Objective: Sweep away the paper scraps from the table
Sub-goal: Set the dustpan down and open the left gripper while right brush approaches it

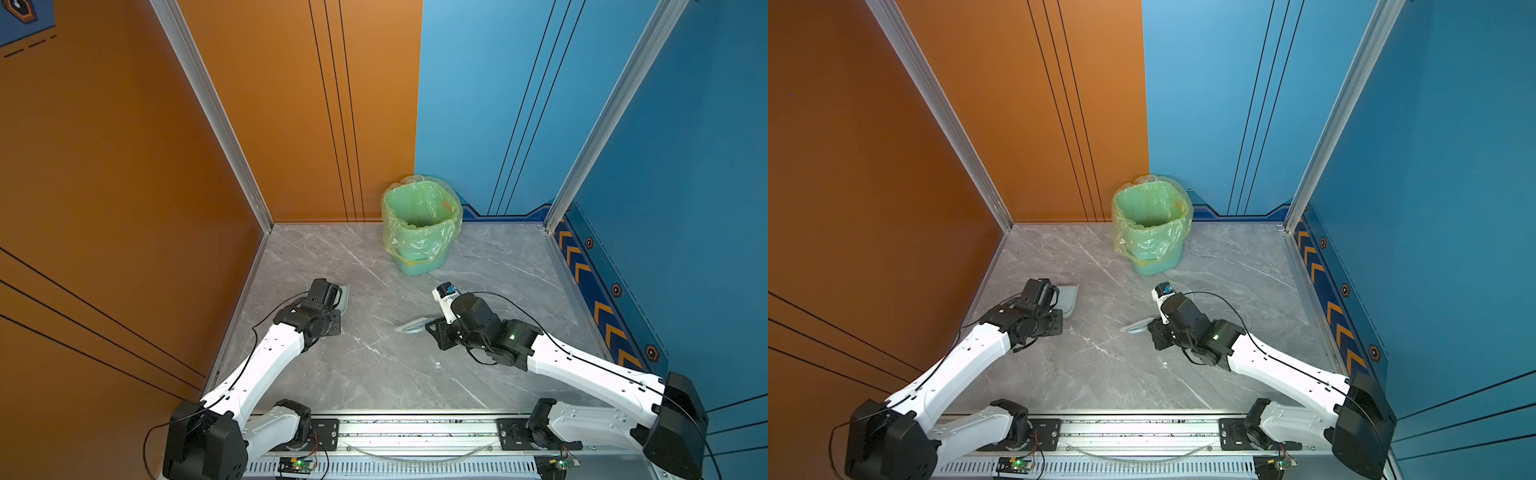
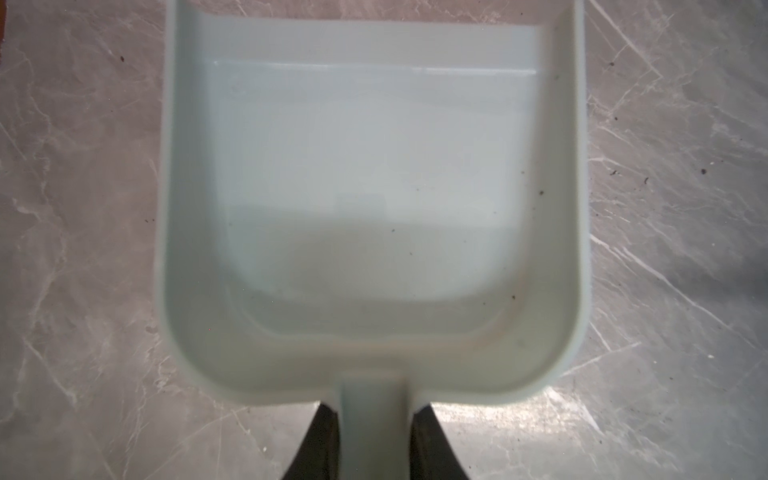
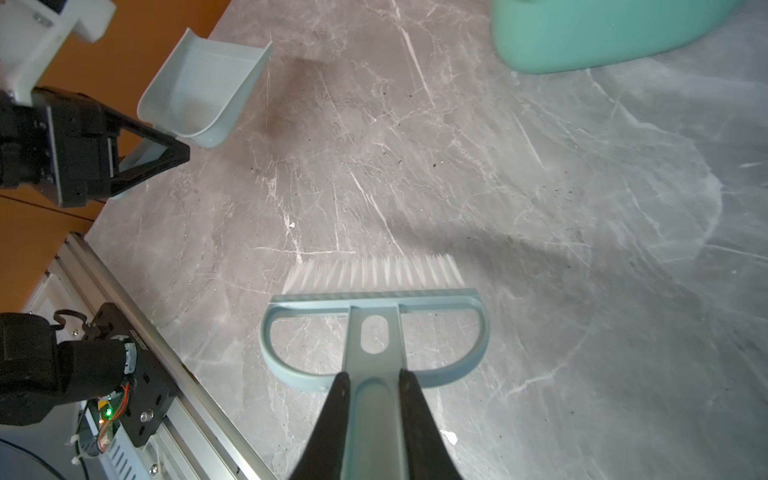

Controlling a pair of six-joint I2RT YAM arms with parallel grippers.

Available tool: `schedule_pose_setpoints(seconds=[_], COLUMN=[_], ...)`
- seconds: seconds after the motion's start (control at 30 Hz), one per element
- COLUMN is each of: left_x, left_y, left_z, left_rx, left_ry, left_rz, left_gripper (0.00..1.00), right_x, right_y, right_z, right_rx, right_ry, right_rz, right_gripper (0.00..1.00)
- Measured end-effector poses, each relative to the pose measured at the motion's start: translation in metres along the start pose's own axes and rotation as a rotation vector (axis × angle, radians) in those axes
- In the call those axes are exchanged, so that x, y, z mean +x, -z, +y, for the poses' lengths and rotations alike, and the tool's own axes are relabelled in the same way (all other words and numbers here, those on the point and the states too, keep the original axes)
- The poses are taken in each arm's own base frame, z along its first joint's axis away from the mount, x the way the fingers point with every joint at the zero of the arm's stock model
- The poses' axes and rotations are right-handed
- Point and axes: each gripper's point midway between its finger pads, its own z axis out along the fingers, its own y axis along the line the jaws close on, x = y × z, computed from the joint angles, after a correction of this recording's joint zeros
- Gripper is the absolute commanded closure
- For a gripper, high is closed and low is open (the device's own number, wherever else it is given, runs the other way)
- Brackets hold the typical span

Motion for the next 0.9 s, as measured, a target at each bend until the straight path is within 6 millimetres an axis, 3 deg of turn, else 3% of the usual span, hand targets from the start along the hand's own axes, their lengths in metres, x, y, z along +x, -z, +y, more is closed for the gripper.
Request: schedule_pose_setpoints(seconds=[0.2,0.4,0.7,0.9], left_x=[0.001,0.012,0.029,0.029], left_y=[-0.011,-0.032,-0.053,-0.053], left_z=[-0.001,-0.005,-0.014,-0.015], left_rx=[0.001,0.004,0.028,0.033], left_ry=[0.005,-0.004,-0.009,0.006], left_rz=[0.003,0.078,0.182,0.186], left_gripper=[1.0,0.95,0.89,0.65], right_x=[0.004,0.009,-0.006,-0.009], right_y=[-0.018,-0.035,-0.038,-0.037], right_z=[0.023,0.034,0.043,0.045], right_rx=[-0.028,-0.04,-0.056,-0.063], right_ry=[0.075,0.128,0.158,0.174], right_rz=[0.038,0.06,0.03,0.017], right_gripper=[1.0,1.0,1.0,1.0])
